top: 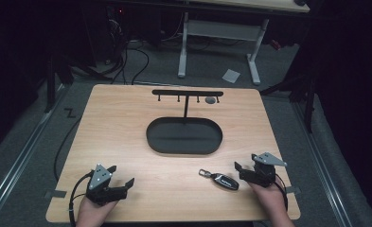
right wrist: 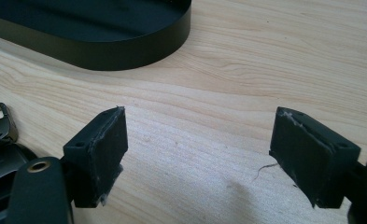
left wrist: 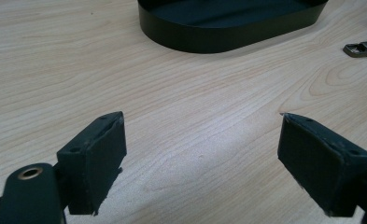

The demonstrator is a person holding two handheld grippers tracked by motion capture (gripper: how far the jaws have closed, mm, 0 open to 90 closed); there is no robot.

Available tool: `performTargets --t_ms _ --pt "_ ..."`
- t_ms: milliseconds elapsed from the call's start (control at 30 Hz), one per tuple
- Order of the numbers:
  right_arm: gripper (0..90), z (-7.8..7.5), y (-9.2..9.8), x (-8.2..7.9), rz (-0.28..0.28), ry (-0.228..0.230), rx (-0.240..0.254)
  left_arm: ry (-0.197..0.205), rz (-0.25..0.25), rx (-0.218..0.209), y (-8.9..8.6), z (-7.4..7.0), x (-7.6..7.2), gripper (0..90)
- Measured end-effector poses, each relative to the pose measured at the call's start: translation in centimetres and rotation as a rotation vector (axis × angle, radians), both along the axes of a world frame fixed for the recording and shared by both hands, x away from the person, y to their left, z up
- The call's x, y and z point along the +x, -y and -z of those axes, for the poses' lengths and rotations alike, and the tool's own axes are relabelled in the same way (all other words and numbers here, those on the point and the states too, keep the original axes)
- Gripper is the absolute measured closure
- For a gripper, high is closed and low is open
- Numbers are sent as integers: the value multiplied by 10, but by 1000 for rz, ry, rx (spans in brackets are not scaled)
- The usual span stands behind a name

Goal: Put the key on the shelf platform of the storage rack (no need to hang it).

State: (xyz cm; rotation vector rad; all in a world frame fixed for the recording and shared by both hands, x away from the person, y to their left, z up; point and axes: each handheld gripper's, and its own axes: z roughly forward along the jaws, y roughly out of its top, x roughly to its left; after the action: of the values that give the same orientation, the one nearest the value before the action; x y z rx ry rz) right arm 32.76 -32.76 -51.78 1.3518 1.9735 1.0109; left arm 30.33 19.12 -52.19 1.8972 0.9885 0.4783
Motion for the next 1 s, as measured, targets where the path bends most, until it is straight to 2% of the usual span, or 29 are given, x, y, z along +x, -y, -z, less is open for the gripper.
performTargets --t_ms 300,633,800,900,933,1000 --pt "176 -1 1 -2 -4 14 -19 6 5 5 4 0 2 160" --pt "160 -2 -2 -1 14 4 -31 8 5 -2 1 -1 1 159" --pt "161 -3 -4 0 -17 -22 -45 4 6 3 2 0 0 158" --pt "161 -3 -8 0 -35 -46 -72 5 9 4 2 -1 -1 159" --pt "161 -3 -10 1 -40 -69 -82 5 12 2 2 -1 -1 159" --pt "161 -4 -10 2 -40 -75 -90 8 14 3 2 -1 0 159"
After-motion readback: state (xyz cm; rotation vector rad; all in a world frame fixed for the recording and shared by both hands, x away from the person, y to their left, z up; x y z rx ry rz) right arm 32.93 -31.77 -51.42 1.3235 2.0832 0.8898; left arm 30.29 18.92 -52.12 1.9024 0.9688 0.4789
